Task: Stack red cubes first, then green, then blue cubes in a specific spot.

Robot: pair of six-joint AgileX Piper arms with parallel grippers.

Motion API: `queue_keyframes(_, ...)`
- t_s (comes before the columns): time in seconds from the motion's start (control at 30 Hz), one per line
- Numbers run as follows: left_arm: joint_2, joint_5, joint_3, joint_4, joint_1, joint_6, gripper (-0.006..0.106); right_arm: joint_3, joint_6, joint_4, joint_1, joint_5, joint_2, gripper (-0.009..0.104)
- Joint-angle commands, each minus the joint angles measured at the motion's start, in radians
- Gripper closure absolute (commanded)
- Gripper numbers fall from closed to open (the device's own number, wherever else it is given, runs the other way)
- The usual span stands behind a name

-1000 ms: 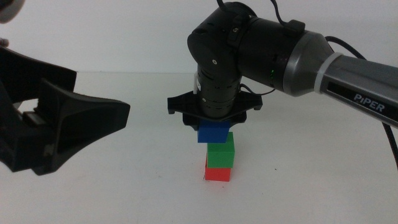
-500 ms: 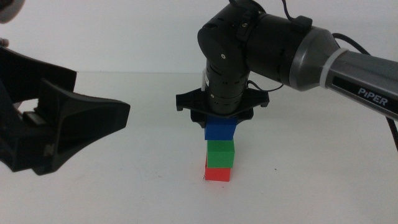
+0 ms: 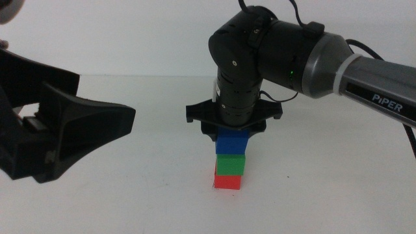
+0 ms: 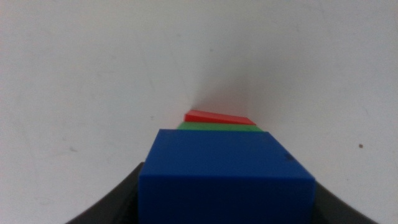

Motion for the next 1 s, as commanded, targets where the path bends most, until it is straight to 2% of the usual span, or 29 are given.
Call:
queue_keyframes(0.0,-0.004,-0.013,0.000,0.000,0.002,0.002,0.007,0.013,-0.006,-0.010,-0.010,0.007,0.003,0.085)
queue_keyframes(0.23,-0.004,-0.013,0.000,0.000,0.002,0.002,0.007,0.013,-0.006,-0.030,-0.010,0.007,0.014,0.085)
queue_keyframes(0.27,-0.004,-0.013,0.000,0.000,0.002,0.002,0.007,0.013,-0.007,-0.028,-0.010,0.007,0.023,0.074)
queue_keyframes(0.3,-0.004,-0.013,0.000,0.000,0.002,0.002,0.007,0.013,-0.007,-0.028,-0.010,0.007,0.027,0.052)
queue_keyframes(0.4,-0.004,-0.013,0.000,0.000,0.002,0.002,0.007,0.013,-0.007,-0.031,-0.010,0.007,0.027,0.023)
queue_keyframes(0.5,-0.004,-0.013,0.000,0.000,0.002,0.002,0.007,0.013,-0.007,-0.031,-0.010,0.007,0.023,0.004)
queue_keyframes(0.67,-0.004,-0.013,0.000,0.000,0.002,0.002,0.007,0.013,-0.007,-0.070,0.001,0.007,-0.111,0.002)
queue_keyframes(0.8,-0.004,-0.013,0.000,0.000,0.002,0.002,0.007,0.155,-0.007,-0.198,-0.002,0.007,-0.366,0.002)
queue_keyframes(0.83,-0.004,-0.013,0.000,0.000,0.002,0.002,0.007,0.216,-0.007,-0.214,-0.015,0.007,-0.446,0.002)
queue_keyframes(0.9,-0.004,-0.013,0.000,0.000,0.002,0.002,0.007,0.340,-0.042,-0.204,-0.060,0.007,-0.596,0.002)
queue_keyframes(0.97,-0.004,-0.013,0.000,0.000,0.002,0.002,0.007,0.469,-0.128,-0.159,-0.128,-0.065,-0.748,0.002)
